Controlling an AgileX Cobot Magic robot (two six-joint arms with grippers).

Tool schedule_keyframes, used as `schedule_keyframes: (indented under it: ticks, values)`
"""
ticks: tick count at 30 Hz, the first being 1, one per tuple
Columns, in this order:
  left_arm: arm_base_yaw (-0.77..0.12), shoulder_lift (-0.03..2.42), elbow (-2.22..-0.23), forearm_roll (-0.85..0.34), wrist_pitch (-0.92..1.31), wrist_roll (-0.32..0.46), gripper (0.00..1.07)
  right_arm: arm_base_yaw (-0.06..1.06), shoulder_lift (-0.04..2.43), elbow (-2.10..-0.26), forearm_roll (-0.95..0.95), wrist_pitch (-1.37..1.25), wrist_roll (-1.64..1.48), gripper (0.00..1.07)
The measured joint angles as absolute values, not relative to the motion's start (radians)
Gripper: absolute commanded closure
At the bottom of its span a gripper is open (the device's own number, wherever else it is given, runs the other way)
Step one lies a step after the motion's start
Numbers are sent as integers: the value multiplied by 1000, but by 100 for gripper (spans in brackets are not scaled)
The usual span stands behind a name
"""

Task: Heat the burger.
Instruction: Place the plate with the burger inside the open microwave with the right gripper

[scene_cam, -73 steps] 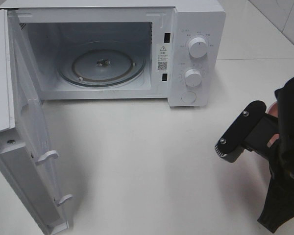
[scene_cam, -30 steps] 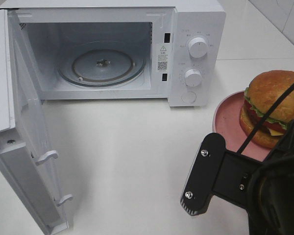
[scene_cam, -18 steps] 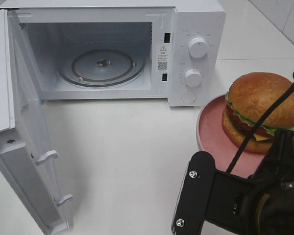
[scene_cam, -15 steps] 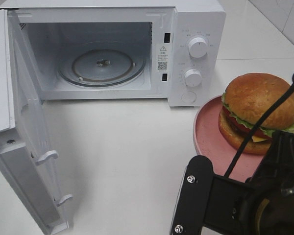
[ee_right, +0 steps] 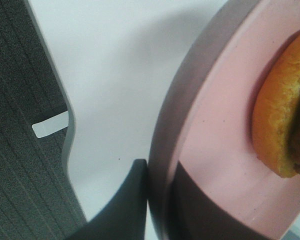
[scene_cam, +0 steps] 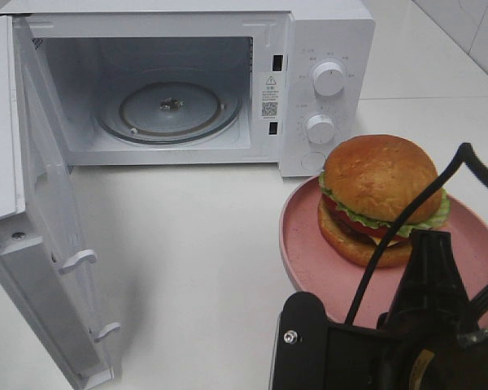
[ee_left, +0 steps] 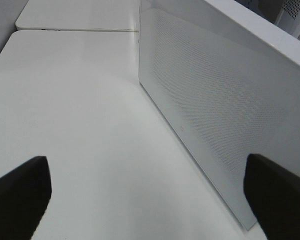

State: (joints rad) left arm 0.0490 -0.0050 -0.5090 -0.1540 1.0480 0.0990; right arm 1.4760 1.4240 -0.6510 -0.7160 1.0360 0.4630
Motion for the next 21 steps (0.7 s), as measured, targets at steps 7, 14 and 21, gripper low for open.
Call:
schedule_keyframes:
  ticks: [7, 14, 21]
  values:
    - [49, -5, -509, -154, 1048, 99, 6, 1476, 1424, -651, -749, 1006, 395, 107]
    - [49, -5, -509, -154, 1048, 99, 6, 1476, 1424, -651, -811, 982, 291, 107]
    - [49, -5, -509, -154, 1048, 99, 6, 1476, 1424, -651, -814, 938, 184, 107]
